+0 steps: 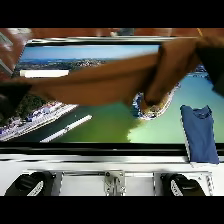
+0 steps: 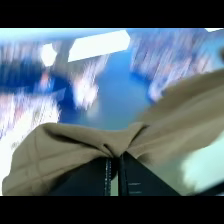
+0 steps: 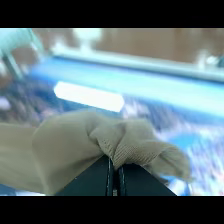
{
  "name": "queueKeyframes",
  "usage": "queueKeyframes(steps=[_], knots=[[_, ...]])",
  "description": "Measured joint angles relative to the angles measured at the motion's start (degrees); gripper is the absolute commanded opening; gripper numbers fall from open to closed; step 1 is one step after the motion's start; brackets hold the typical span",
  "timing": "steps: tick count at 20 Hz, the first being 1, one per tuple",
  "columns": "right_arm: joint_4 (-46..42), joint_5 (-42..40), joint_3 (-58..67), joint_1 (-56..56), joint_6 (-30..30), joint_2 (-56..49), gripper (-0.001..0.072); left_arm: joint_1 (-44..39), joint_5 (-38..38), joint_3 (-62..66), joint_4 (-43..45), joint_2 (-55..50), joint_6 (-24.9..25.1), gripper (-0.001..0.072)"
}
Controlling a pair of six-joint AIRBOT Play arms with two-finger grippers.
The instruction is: Fold the shirts.
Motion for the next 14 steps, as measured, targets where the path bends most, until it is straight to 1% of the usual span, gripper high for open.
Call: queueKeyframes(steps=[2, 3, 5, 7, 10, 11, 12, 13, 14], knots=[[-4.5, 6.0, -1.4, 0.0, 1.9, -0.3, 0.0079, 0.0, -3.2, -3.6, 3.0, 0.7, -2.8, 0.0042], [-6.1, 8.1, -2.8, 0.0, 2.4, -1.0, 0.0079, 0.0, -3.5, -6.3, 3.4, 0.9, -4.2, 0.0043], [-8.3, 9.2, -7.2, 0.0, 3.5, -3.1, 0.0079, 0.0, -1.4, -12.8, 2.8, 1.1, -6.5, 0.0042], [-9.9, 5.9, -12.0, 0.0, 4.7, -6.4, 0.0079, 0.0, 3.8, -20.3, -0.5, 1.1, -7.9, 0.0043], [-9.4, -4.5, -17.3, 0.0, 8.2, -14.8, 0.0089, 0.1, 13.1, -29.9, -7.1, -0.1, -9.0, 0.0043], [-7.8, -8.3, -18.3, 0.0, 9.1, -18.3, 0.0174, 0.1, 15.5, -32.3, -9.3, -1.0, -9.2, 0.0043], [-5.4, -11.7, -18.9, 0.0, 9.6, -21.6, 0.0425, 0.0, 17.3, -34.1, -10.9, -2.1, -9.3, 0.0043], [-2.9, -15.3, -19.3, -0.1, 9.8, -24.9, 0.0619, -0.1, 18.3, -35.3, -11.5, -3.3, -9.5, 0.0043], [0.1, -17.3, -19.7, -0.3, 9.5, -27.7, 0.0624, -0.1, 19.5, -36.3, -12.5, -4.6, -9.6, 0.0043]])
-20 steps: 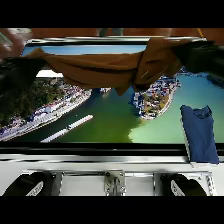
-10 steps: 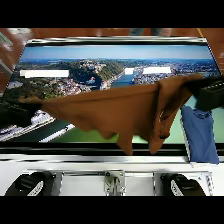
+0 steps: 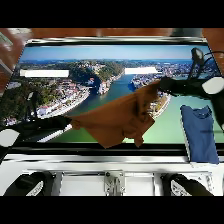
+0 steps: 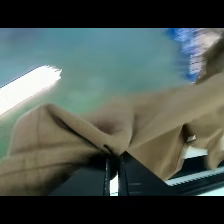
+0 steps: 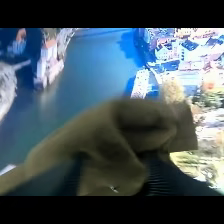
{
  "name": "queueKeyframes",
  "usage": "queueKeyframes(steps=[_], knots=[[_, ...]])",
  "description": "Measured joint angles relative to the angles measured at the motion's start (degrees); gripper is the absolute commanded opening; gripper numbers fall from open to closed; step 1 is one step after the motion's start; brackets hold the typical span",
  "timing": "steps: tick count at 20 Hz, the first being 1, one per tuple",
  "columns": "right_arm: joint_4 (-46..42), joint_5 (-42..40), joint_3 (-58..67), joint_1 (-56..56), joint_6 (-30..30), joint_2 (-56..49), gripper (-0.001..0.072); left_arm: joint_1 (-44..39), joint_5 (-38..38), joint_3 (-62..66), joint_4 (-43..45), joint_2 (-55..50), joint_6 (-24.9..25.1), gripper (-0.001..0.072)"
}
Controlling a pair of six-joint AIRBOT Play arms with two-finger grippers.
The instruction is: Fold the shirts.
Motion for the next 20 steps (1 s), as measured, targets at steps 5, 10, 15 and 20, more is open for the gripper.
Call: queueKeyframes(steps=[5, 10, 15, 20], knots=[[3.1, 2.3, -0.7, -3.3, -4.5, -6.6, 0.0624, -0.7, 2.3, -1.9, -2.9, -3.8, 0.2, 0.0043], [-2.1, 14.4, -4.2, -8.7, -4.9, -9.9, 0.0625, -0.8, 2.8, -2.3, -3.6, -4.7, 0.9, 0.0043], [0.7, 10.2, -7.2, -5.3, -6.5, -16.5, 0.0625, -0.8, 3.0, -2.4, -3.8, -4.9, 1.0, 0.0043], [3.2, 4.6, -7.8, -1.0, -7.3, -23.1, 0.0569, -0.8, 3.0, -2.4, -3.8, -4.9, 1.1, 0.0043]])
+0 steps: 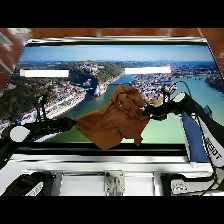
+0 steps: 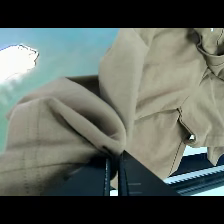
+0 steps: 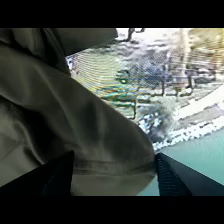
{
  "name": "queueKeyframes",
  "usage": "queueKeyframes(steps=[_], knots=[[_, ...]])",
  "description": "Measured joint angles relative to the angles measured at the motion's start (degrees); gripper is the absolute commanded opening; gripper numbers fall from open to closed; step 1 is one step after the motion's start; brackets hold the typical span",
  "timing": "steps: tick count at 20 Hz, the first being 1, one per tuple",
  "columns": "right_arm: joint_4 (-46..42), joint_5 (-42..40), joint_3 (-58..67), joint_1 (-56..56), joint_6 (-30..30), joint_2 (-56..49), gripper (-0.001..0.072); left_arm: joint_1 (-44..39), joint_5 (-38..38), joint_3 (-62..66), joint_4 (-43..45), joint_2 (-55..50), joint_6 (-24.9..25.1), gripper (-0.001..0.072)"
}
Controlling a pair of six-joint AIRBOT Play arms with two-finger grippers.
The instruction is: Fold the shirts.
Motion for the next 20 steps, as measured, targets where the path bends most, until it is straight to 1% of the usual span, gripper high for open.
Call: queueKeyframes(steps=[1, 2, 3, 6, 8, 10, 12, 14, 17, 20], knots=[[0.5, -0.7, 0.0, 0.3, 0.0, -0.8, 0.0349, 0.0, 0.0, 0.0, 0.0, 0.0, 0.0, 0.0043], [0.6, -1.4, -0.1, 0.7, -0.1, -1.5, 0.0095, 0.0, 0.1, 0.0, 0.0, 0.0, 0.0, 0.0043], [0.5, -1.2, -0.2, 0.9, -0.1, -1.9, 0.0079, 0.0, 0.4, 0.0, 0.0, 0.0, 0.0, 0.0043], [1.3, -1.2, 0.0, 1.1, -0.9, 0.0, 0.0078, 0.4, 1.7, 0.4, 0.2, 0.0, 1.1, 0.0042], [2.2, -0.1, 1.6, 0.8, -2.2, 4.5, 0.0078, 1.5, 1.0, 2.3, 1.6, 0.0, 2.4, 0.0042], [2.6, 1.4, 5.0, -0.2, -3.2, 11.5, 0.0078, 3.1, -2.5, 7.0, 4.8, 0.1, 3.4, 0.0042], [2.8, 2.7, 10.3, -1.8, -3.7, 20.5, 0.0078, 4.5, -7.1, 14.7, 8.6, 0.6, 4.5, 0.0042], [2.9, 2.0, 16.2, -4.0, -4.0, 30.3, 0.0078, 5.2, -10.7, 24.8, 10.8, 1.3, 6.2, 0.0042], [3.0, -1.8, 24.3, -7.3, -4.0, 44.3, 0.0078, 5.7, -13.9, 41.9, 12.3, 2.6, 7.5, 0.0043], [2.1, -5.7, 30.0, -9.5, -3.7, 54.9, 0.0078, 5.8, -16.7, 55.7, 12.8, 3.6, 7.7, 0.0042]])
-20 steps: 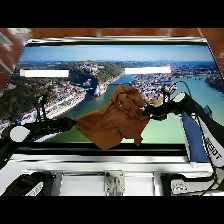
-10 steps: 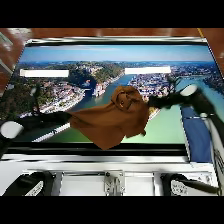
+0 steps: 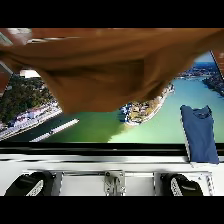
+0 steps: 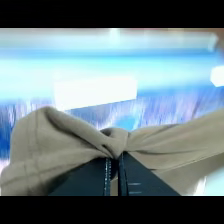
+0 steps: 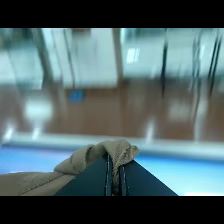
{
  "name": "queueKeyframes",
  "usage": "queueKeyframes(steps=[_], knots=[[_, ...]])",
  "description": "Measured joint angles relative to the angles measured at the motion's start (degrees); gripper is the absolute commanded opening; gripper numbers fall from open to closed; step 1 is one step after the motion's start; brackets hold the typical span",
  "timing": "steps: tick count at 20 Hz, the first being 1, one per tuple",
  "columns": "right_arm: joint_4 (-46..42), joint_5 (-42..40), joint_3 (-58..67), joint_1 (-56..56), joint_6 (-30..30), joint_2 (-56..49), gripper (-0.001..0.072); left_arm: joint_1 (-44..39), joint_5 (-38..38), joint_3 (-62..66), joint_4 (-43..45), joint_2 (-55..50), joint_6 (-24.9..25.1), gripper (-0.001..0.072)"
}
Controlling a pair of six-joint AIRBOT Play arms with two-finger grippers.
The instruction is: Fold the shirts.
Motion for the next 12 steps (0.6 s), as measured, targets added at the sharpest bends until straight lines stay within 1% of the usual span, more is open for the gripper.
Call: queueKeyframes(steps=[3, 6, 8, 9, 12], knots=[[-2.7, -3.0, 3.1, -1.0, 0.6, 6.6, 0.0078, 0.1, -6.6, 7.3, 0.7, 1.0, -0.3, 0.0043], [-6.0, -3.3, 4.4, -1.4, 2.5, 8.6, 0.0078, 0.0, -15.0, 8.2, 3.6, 0.9, -0.7, 0.0043], [-8.8, 0.2, 4.8, -1.5, 3.2, 7.6, 0.0078, 0.1, -18.0, 6.3, 4.8, 0.8, -0.7, 0.0042], [-10.4, 3.2, 4.9, -1.5, 3.5, 6.4, 0.0078, 0.1, -18.8, 4.9, 5.5, 0.4, -0.8, 0.0043], [-16.1, 15.9, 5.0, -1.5, 4.0, 0.0, 0.0078, 0.1, -19.0, -1.7, 7.8, -1.7, -0.9, 0.0043]])
